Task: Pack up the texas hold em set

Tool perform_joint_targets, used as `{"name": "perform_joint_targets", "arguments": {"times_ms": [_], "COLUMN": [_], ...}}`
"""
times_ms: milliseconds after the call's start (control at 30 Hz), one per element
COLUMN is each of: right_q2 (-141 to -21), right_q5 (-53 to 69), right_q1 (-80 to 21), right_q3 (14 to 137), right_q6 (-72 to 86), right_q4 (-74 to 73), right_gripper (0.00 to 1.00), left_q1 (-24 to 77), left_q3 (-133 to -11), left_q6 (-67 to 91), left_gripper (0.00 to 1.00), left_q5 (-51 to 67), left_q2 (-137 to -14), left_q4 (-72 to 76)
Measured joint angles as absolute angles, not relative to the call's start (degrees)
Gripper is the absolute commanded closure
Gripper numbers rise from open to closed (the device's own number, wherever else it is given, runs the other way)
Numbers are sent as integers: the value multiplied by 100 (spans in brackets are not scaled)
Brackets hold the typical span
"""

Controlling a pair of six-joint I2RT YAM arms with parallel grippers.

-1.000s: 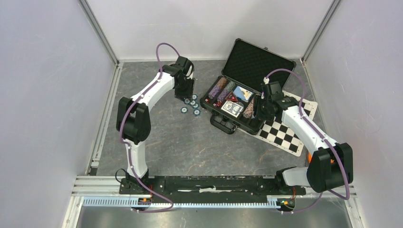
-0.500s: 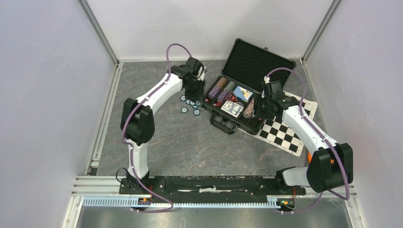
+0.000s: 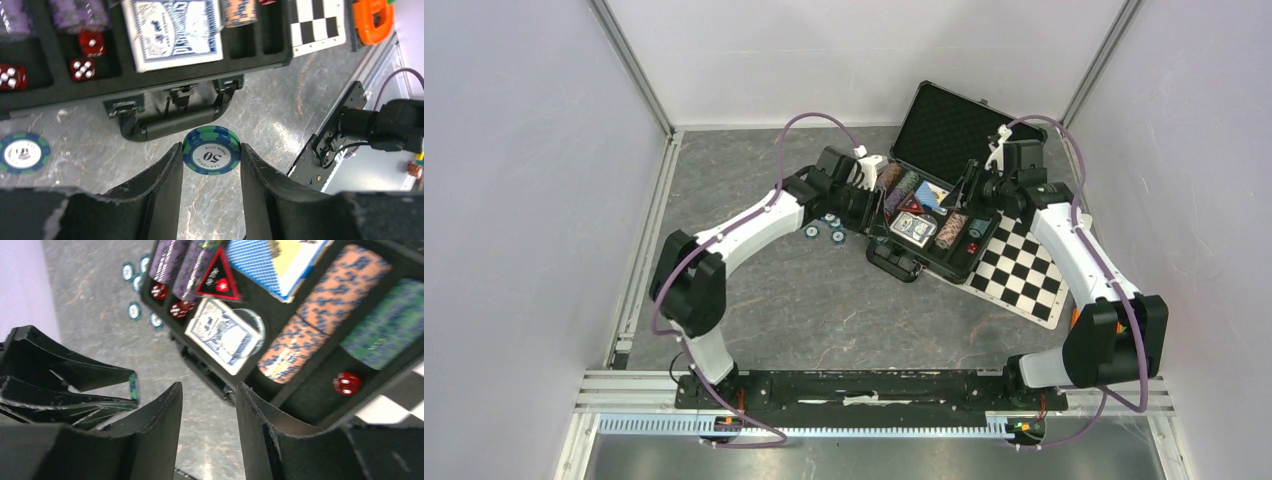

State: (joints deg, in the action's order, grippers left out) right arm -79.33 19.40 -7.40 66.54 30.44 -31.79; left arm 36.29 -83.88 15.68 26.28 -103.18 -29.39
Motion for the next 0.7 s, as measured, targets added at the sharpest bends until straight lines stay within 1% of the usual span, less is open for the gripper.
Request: {"name": "perform_joint_targets", "arguments": {"times_ms": [100, 267, 400, 700], "right_q2": [-8075, -8285, -8368, -8381], "right_q5": [2447, 3114, 3382, 3500], "right_q1": [-738, -799, -941, -1347], "right_q3": [6678, 6733, 6827, 6838], "right_q6": [3293, 3559, 3640, 3765], "right_q4": [-3114, -3144, -3216, -3361], "right_gripper": [51, 51, 51, 52], "left_q1": [3723, 4051, 4254, 4250], "left_q3": [-7837, -7411, -7400, -7636], "left_q6": [1409, 893, 528, -110], "left_gripper": [73, 73, 73, 73], "left_q5": [2864, 3065, 3074, 3046], "left_q2": [-9950, -9721, -9719, -9756], "left_q4": [-2174, -1302, -1135, -1258]}}
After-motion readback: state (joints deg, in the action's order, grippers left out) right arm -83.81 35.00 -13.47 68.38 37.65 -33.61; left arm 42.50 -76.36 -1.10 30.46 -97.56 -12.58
